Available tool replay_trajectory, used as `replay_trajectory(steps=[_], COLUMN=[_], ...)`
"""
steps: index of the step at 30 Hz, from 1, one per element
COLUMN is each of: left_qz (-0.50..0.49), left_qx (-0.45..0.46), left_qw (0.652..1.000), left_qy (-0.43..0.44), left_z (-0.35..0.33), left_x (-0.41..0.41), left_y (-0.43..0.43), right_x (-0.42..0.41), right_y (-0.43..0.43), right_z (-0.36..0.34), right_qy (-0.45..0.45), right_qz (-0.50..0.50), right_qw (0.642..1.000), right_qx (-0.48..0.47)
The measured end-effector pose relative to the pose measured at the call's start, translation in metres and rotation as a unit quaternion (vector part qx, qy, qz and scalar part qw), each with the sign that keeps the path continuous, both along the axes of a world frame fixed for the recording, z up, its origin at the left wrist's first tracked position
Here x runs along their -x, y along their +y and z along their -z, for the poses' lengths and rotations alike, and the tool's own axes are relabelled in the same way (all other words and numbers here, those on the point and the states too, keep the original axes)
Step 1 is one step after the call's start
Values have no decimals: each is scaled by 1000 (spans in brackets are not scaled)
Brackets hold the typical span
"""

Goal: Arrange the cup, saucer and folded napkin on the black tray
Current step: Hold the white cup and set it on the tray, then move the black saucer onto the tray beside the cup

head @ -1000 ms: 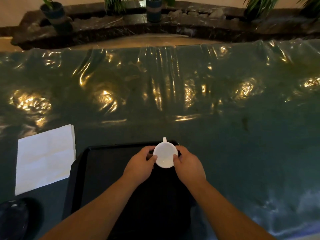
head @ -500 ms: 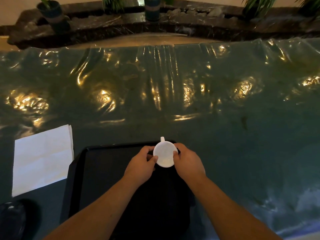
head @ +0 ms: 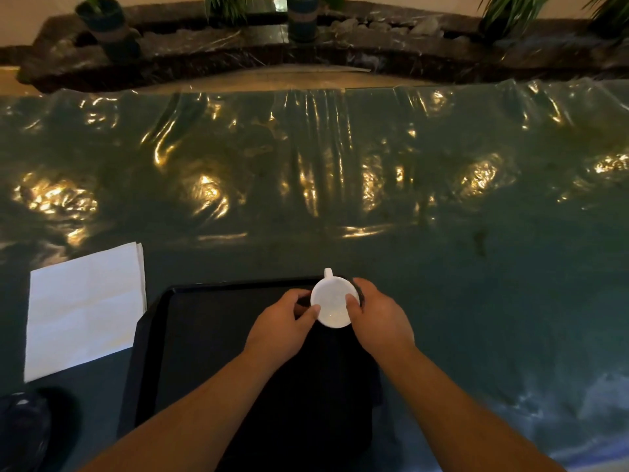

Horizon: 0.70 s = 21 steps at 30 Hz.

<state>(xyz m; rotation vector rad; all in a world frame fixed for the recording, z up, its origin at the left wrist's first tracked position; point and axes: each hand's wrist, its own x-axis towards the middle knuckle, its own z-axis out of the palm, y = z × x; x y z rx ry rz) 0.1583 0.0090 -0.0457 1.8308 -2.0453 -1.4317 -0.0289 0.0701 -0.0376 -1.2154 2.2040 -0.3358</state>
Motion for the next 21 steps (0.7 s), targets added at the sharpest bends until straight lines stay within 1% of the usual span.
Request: replay_trajectory(steps=[2,4,7,9,13,16,21], left_qz=[-3,-2,24,35,36,-1,-57], left_qx=[24,76,179,216,233,222,197], left_qw=[1000,996,980,968,954,954,952], left_qy=[-15,-40,-87,-125,-186,-202,-228], left_z=[-7,-12,-17,-19,-21,-21,-15], left_x=[-13,-32,-66,-94,-147,-190,-264], left_y=[-1,-5,-9,-11,-16,-14,1], right_x=[-2,-13,-44,-72,-129,-170,-234], right_y=[0,-4,-18,-27,-41,-49,-56], right_z=[-8,-17,-26,-27,-28,-29,-26], right_qy=[16,33,73,93,82,83,72], right_qz=[3,-20,-111,-184,-274,-328,-389], right_qw=[999,996,984,972,953,937,916], right_qx=[30,77,118,115,100,90,69])
